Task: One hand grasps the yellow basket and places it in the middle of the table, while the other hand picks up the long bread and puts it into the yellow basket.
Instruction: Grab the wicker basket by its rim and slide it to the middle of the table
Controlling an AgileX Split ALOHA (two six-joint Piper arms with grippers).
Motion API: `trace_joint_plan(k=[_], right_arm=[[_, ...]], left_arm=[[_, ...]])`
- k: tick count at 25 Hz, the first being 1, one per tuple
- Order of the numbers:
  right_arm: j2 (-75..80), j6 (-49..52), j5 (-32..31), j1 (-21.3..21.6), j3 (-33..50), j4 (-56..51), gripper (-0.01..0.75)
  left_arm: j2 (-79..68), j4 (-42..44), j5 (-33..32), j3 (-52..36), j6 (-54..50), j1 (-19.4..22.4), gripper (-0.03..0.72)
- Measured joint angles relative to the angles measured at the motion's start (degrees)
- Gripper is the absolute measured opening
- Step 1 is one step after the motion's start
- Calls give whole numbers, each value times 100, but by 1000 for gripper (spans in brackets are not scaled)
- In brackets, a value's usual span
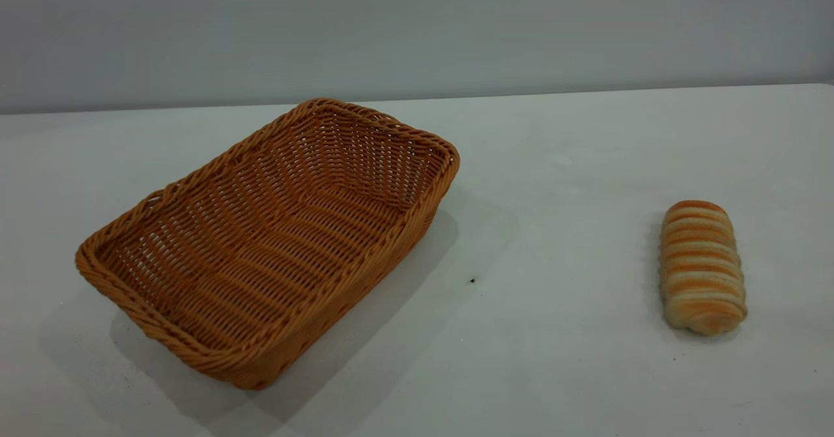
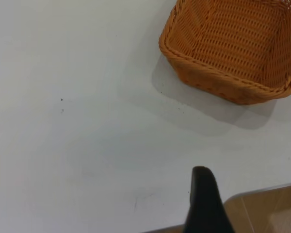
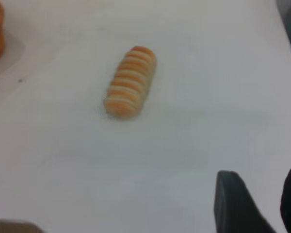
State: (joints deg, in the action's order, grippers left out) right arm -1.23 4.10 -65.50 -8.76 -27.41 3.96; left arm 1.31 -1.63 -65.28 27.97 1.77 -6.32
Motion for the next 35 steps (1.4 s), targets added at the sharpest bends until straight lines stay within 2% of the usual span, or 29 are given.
trace_joint_plan(k=[6,11,17,21,28,35], right_arm=[[0,0,0,-504,0,63,277],[0,346,40,-552,-24,632,277],[695,606,544,-552,-436,1070,283],[1407,637,995,-552,-738,1490,339],[2516,812,1757,-552,-809,2100,515],[3241,1247,2122,-552,-809,2219,549]], left_arm=[[0,-144,0,0,0,-5,534],[-167,-407,12,-1,-307,-6,534],[-1233,-347,198,-1,-866,-6,534],[-2126,-198,803,40,-1100,-6,534],[-3660,-198,1926,40,-1325,-6,534],[-5392,-854,2819,40,-1344,-6,534]])
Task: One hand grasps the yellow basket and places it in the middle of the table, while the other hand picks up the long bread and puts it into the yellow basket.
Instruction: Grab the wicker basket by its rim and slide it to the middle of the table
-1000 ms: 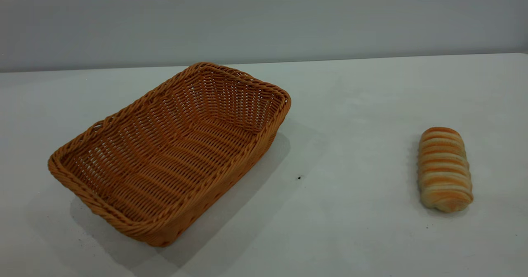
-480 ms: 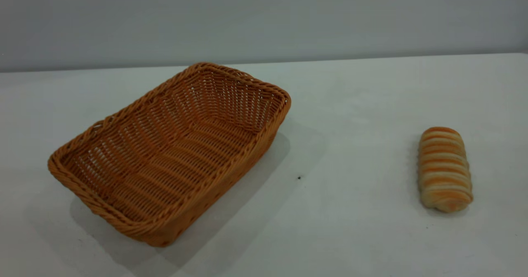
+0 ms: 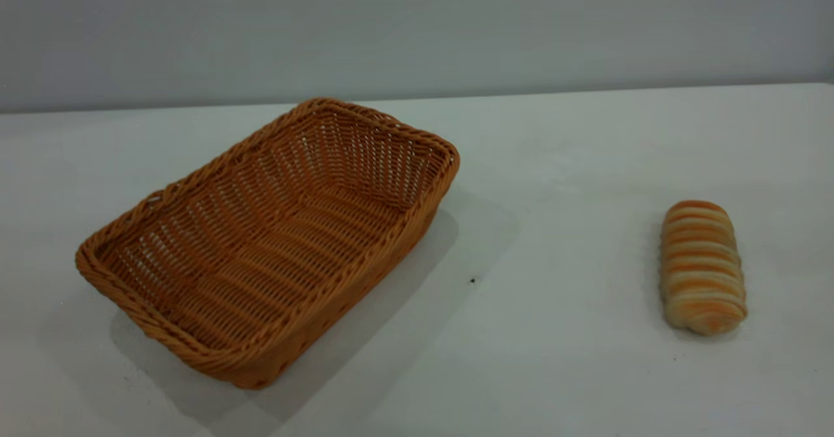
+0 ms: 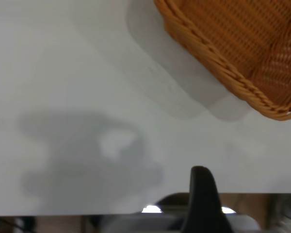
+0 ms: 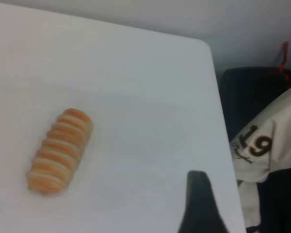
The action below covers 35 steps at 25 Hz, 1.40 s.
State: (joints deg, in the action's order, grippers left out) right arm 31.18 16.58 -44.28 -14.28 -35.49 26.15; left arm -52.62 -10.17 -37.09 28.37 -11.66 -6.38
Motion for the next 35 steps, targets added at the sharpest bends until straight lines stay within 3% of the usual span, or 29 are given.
trace_joint_plan(k=[14,27,35], right_arm=[[175,923,178,0,0,11,550],[175,1024,320,-11,0,-182,550],[181,1029,325,-348,0,-107,550]], left_arm=[[-2238,-615,1384,92,-513,0,534],[-4017,-647,1341,1339,-969,0,534],[-4867,-654,1189,1846,-1312,0,534]])
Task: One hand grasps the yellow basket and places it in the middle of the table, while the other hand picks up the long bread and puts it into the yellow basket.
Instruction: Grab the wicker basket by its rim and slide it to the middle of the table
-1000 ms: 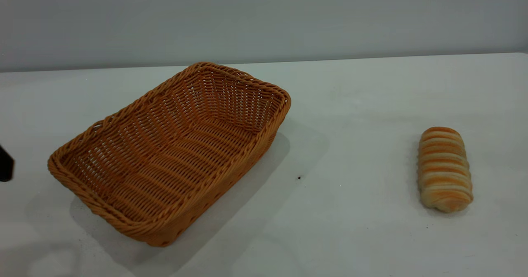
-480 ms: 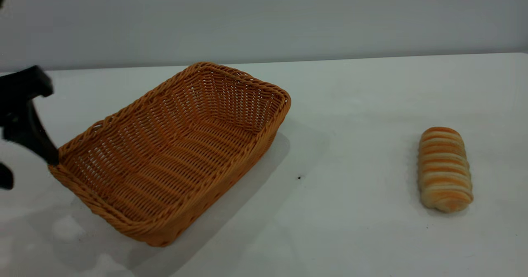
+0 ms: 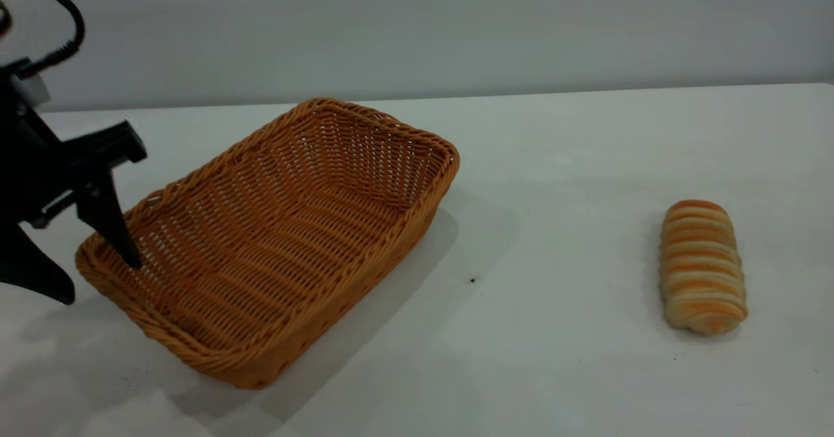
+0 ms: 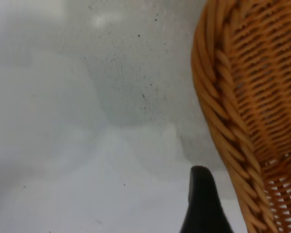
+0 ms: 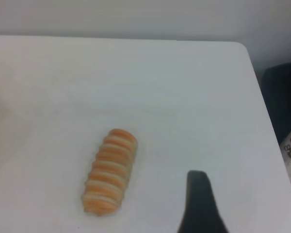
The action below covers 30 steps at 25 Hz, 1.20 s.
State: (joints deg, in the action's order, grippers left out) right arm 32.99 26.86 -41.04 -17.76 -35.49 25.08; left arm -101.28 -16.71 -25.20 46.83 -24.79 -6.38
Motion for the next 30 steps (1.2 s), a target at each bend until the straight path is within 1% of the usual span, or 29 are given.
trace_joint_plan(k=[8,13,21,23,25,26,28,30], right_arm=[[4,0,0,0,0,0,550],[4,0,0,0,0,0,550],[11,0,0,0,0,0,550],[11,0,0,0,0,0,550],[11,0,0,0,0,0,550],[11,0,0,0,0,0,550],[11,0,0,0,0,0,550],[11,0,0,0,0,0,550]], left_arm=[[-517,-252,29,300,-33,0,534],[-691,-358,57,337,-33,0,534],[-1090,-446,392,337,-23,0,533],[-1161,-446,483,337,-20,0,522],[-1174,-451,594,337,-16,0,487],[-1178,-451,627,337,-16,0,457],[-1186,-451,673,337,-16,0,370],[-1198,-528,712,337,-35,0,246]])
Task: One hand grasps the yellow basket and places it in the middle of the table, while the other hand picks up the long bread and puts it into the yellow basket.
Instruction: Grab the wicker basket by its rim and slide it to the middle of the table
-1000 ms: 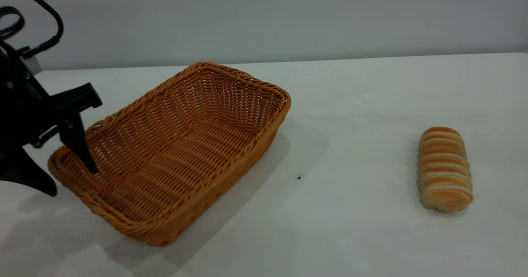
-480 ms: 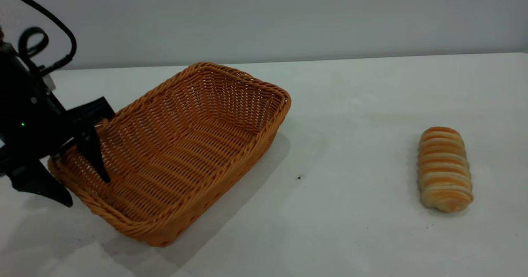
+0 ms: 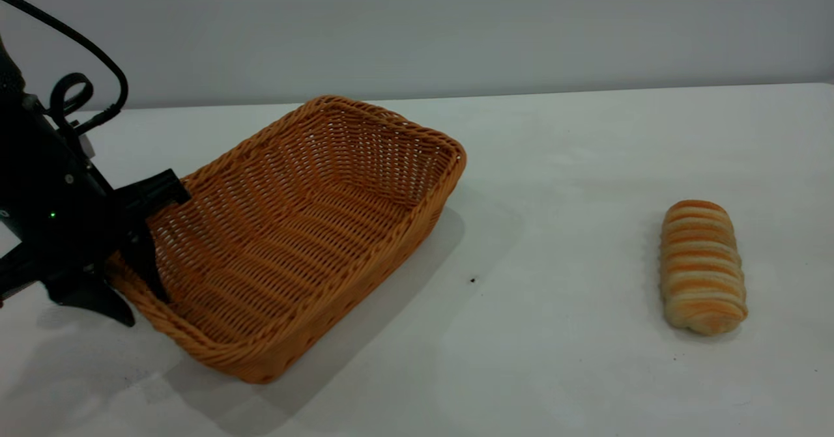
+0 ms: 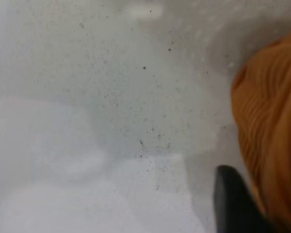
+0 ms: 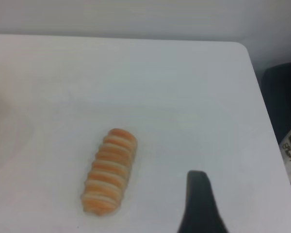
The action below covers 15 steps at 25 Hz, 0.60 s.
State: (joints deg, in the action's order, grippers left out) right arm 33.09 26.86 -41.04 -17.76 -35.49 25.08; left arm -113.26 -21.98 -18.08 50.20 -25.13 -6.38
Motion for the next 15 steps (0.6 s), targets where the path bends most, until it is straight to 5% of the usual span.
trace_joint_plan(k=[3,15], right_arm=[[0,0,0,0,0,0,550],[0,0,0,0,0,0,550]], left_arm=[[0,-172,147,39,-38,5,114],[141,-176,-557,598,1056,-8,111]])
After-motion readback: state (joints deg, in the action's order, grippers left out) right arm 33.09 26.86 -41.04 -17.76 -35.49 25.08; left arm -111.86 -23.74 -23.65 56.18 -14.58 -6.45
